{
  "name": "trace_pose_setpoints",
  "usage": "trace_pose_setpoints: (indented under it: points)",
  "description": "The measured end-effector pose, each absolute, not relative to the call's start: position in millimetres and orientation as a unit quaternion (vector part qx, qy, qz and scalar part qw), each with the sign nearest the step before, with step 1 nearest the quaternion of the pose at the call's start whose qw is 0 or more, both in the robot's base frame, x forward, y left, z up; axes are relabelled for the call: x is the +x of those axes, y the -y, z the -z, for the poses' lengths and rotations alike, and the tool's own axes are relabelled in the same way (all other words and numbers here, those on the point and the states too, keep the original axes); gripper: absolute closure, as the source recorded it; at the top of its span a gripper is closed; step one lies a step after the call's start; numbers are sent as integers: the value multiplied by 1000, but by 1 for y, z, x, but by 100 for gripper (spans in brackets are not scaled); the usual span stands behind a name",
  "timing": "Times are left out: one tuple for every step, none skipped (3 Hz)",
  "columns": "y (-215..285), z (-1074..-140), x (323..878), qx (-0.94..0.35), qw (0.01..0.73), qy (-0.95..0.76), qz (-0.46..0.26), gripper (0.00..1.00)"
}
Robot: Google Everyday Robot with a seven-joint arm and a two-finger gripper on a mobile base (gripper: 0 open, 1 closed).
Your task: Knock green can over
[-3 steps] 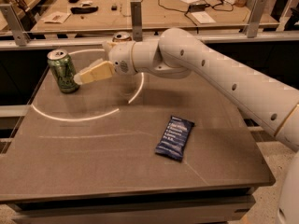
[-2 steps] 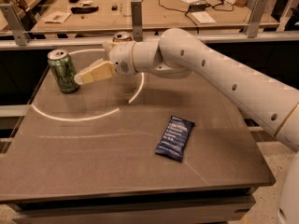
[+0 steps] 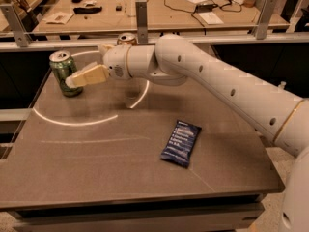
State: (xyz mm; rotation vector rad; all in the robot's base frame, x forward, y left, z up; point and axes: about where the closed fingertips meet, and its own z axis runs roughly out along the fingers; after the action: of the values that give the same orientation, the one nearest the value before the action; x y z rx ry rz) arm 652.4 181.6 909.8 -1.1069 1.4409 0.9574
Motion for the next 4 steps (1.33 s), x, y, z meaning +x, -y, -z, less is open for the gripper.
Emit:
trace_pose_setpoints:
  points:
    - [-195, -905, 653, -458, 520, -603, -395, 0]
    - [-215, -902, 655, -460, 520, -601, -396, 0]
    - [-236, -900, 658, -455, 516, -603, -405, 0]
    - [-255, -895, 657, -451, 511, -602, -416, 0]
